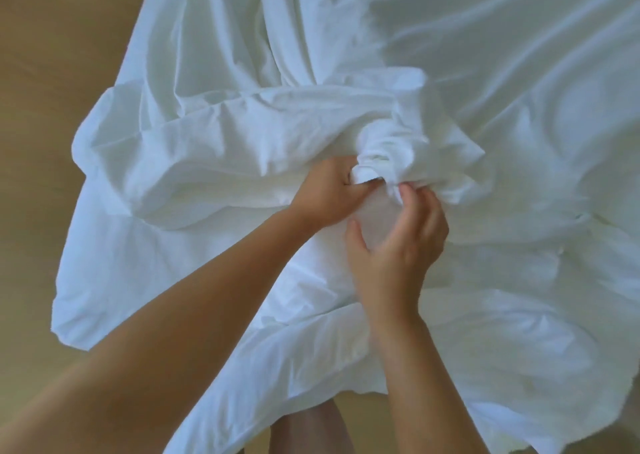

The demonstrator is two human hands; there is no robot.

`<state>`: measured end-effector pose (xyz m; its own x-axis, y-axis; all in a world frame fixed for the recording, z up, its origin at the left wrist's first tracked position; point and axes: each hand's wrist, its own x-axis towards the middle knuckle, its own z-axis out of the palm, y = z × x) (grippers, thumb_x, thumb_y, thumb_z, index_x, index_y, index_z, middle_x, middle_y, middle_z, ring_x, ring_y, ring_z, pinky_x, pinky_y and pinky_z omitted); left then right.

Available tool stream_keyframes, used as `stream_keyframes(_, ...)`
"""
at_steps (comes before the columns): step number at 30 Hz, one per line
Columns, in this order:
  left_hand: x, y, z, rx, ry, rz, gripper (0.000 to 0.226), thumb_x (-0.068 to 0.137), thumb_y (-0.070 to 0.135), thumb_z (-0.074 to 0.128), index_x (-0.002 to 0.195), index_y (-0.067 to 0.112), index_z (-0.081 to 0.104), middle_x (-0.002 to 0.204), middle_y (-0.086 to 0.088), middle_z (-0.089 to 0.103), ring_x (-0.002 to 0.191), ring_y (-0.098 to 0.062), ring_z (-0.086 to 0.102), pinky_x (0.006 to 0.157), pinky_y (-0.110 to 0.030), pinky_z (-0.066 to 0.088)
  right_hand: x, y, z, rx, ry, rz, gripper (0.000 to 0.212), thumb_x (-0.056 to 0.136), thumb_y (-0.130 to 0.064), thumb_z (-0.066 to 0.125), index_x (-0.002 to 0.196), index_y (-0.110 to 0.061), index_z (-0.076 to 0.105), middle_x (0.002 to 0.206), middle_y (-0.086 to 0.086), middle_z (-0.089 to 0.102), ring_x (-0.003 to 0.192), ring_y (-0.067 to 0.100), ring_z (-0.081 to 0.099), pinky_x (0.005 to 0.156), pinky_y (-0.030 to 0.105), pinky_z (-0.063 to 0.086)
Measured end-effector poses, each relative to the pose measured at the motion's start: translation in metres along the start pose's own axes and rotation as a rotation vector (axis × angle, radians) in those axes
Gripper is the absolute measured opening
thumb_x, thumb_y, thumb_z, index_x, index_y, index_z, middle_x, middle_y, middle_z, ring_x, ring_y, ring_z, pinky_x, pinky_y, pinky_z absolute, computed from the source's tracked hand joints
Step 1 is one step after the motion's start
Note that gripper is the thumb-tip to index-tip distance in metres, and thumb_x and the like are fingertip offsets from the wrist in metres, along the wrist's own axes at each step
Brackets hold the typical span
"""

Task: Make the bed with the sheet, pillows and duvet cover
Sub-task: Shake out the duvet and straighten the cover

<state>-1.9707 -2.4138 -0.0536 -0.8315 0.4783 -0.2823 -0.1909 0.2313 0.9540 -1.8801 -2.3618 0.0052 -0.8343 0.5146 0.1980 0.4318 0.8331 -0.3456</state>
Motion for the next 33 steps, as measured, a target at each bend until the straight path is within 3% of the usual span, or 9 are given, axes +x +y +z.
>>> stream_keyframes(5, -0.132, -0.073, -0.093, 0.499, -0.120, -0.210, 0.039, 0.083, 0.041, 0.064, 0.058, 0.015, 0.049, 0.045, 0.007, 0.036, 0.049, -0.017, 0.036, 0.051, -0.024, 0.031, 0.008, 0.020, 0.015, -0.382, -0.608, -0.310, 0.063, 0.074, -0.025, 0.071, 0.131, -0.011, 0.048, 0.133, 0.009, 0.051, 0.123, 0.028, 0.047, 0.096, 0.040, 0.037)
stream_keyframes(10, -0.204, -0.081, -0.104, 0.642, -0.205, 0.001, 0.019, 0.074, 0.020, 0.047, 0.057, 0.013, 0.041, 0.047, -0.002, 0.041, 0.048, -0.020, 0.041, 0.054, -0.021, 0.032, -0.042, 0.017, 0.012, -0.348, -0.842, -0.606, 0.048, 0.038, -0.018, 0.088, 0.082, -0.010, 0.069, 0.069, 0.008, 0.065, 0.061, 0.025, 0.065, 0.046, 0.024, 0.046)
stream_keyframes(13, -0.198, -0.095, -0.096, 0.774, -0.205, -0.062, 0.008, 0.063, 0.004, 0.063, 0.063, 0.003, 0.055, 0.056, -0.007, 0.054, 0.053, -0.029, 0.056, 0.065, -0.030, 0.041, -0.101, 0.044, -0.016, -0.310, -1.257, -0.608, 0.023, 0.088, -0.035, 0.053, 0.104, -0.019, 0.058, 0.088, 0.008, 0.066, 0.081, 0.031, 0.065, 0.063, 0.032, 0.045)
stream_keyframes(17, -0.209, -0.085, -0.049, 0.851, -0.402, 0.129, 0.028, 0.037, 0.008, 0.080, 0.058, 0.019, 0.065, 0.056, 0.007, 0.060, 0.056, -0.019, 0.062, 0.076, -0.026, 0.038, -0.190, 0.073, -0.064, -0.320, -1.646, -0.338, 0.042, 0.097, -0.051, 0.027, 0.127, -0.030, 0.047, 0.121, 0.005, 0.060, 0.112, 0.027, 0.055, 0.089, 0.031, 0.042)
stream_keyframes(19, -0.226, -0.083, -0.045, 0.879, -0.437, 0.164, 0.019, 0.039, 0.012, 0.072, 0.051, 0.020, 0.060, 0.049, 0.007, 0.055, 0.052, -0.020, 0.058, 0.069, -0.025, 0.031, -0.195, 0.071, -0.070, -0.339, -1.546, -0.265, 0.030, 0.095, -0.043, 0.040, 0.112, -0.023, 0.055, 0.109, 0.005, 0.064, 0.100, 0.026, 0.060, 0.080, 0.029, 0.044)
stream_keyframes(22, -0.265, -0.102, -0.083, 0.882, -0.434, 0.092, 0.007, 0.049, 0.015, 0.062, 0.045, 0.016, 0.056, 0.048, 0.003, 0.055, 0.050, -0.020, 0.059, 0.051, -0.021, 0.040, -0.176, 0.063, -0.055, -0.255, -0.974, -0.541, 0.005, 0.066, -0.016, 0.056, 0.067, -0.014, 0.060, 0.060, 0.004, 0.057, 0.052, 0.025, 0.058, 0.050, 0.026, 0.041)
stream_keyframes(24, -0.286, -0.109, -0.101, 0.860, -0.453, -0.004, 0.009, 0.058, 0.019, 0.063, 0.051, 0.013, 0.065, 0.057, 0.002, 0.064, 0.057, -0.020, 0.064, 0.048, -0.018, 0.045, -0.152, 0.062, -0.044, -0.285, -0.760, -0.597, 0.006, 0.058, -0.017, 0.061, 0.062, -0.014, 0.060, 0.056, 0.004, 0.056, 0.051, 0.026, 0.057, 0.057, 0.030, 0.041)
stream_keyframes(30, -0.289, -0.088, -0.053, 1.047, -0.477, -0.181, 0.035, 0.081, 0.041, 0.057, 0.105, 0.015, 0.063, 0.086, 0.000, 0.067, 0.093, -0.024, 0.062, 0.101, -0.037, 0.033, -0.108, 0.110, -0.053, -0.443, -0.713, -0.362, 0.033, 0.041, 0.005, 0.076, 0.068, -0.001, 0.059, 0.056, 0.016, 0.059, 0.054, 0.033, 0.061, 0.054, 0.037, 0.046)
stream_keyframes(33, -0.285, -0.052, -0.008, 1.078, -0.258, -0.053, 0.051, 0.074, 0.041, 0.065, 0.114, 0.011, 0.058, 0.090, -0.004, 0.069, 0.082, -0.028, 0.067, 0.090, -0.046, 0.044, -0.118, 0.137, -0.080, -0.267, -0.663, -0.384, 0.036, 0.038, 0.008, 0.076, 0.069, 0.002, 0.060, 0.052, 0.014, 0.057, 0.043, 0.031, 0.057, 0.041, 0.032, 0.045)
